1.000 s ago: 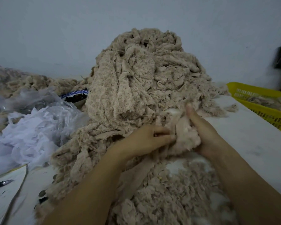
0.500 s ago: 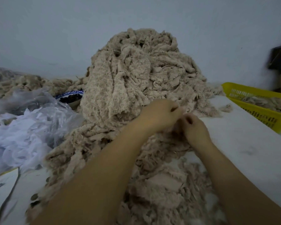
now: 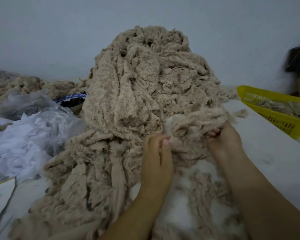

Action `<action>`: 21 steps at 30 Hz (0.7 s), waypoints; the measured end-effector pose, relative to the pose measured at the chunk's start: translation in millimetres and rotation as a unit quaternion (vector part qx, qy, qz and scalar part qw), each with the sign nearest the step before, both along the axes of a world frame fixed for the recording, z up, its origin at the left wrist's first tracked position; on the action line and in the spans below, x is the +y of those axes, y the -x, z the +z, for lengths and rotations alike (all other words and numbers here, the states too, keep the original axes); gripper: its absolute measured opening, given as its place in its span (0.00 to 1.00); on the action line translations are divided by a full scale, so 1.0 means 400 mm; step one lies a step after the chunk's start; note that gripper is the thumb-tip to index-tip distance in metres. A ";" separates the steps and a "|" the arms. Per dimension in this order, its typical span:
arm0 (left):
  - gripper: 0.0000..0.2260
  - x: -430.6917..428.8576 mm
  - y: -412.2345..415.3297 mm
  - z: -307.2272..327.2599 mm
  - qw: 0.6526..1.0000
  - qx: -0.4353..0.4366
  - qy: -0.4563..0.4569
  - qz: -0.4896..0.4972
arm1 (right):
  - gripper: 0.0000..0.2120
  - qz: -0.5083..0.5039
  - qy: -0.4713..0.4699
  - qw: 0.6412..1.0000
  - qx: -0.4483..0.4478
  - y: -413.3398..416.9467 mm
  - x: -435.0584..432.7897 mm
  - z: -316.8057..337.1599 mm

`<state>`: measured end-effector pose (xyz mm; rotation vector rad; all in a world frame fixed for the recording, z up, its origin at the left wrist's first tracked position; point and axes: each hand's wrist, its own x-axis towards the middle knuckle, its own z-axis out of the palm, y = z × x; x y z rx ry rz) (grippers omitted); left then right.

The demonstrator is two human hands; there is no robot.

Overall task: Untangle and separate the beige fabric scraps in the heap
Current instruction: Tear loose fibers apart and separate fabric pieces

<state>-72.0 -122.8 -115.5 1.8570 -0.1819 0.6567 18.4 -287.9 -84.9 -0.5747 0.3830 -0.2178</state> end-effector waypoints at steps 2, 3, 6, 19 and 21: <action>0.09 0.031 0.028 -0.013 0.999 0.049 0.015 0.000 | 0.16 0.000 -0.023 1.000 -0.016 0.004 -0.003 0.028; 0.08 0.039 0.030 -0.012 0.997 0.079 0.018 -0.002 | 0.17 0.001 -0.017 0.999 -0.030 0.007 -0.006 0.042; 0.09 0.031 -0.027 0.009 0.984 0.163 -0.071 -0.023 | 0.12 0.025 0.016 0.994 -0.102 0.005 -0.006 0.081; 0.07 0.055 -0.244 0.028 0.914 0.239 0.326 0.026 | 0.16 -0.181 0.358 0.913 0.078 -0.025 -0.077 -0.022; 0.05 0.079 -0.224 0.033 0.877 0.231 0.421 -0.013 | 0.13 -0.148 0.317 0.934 0.072 -0.029 -0.066 -0.013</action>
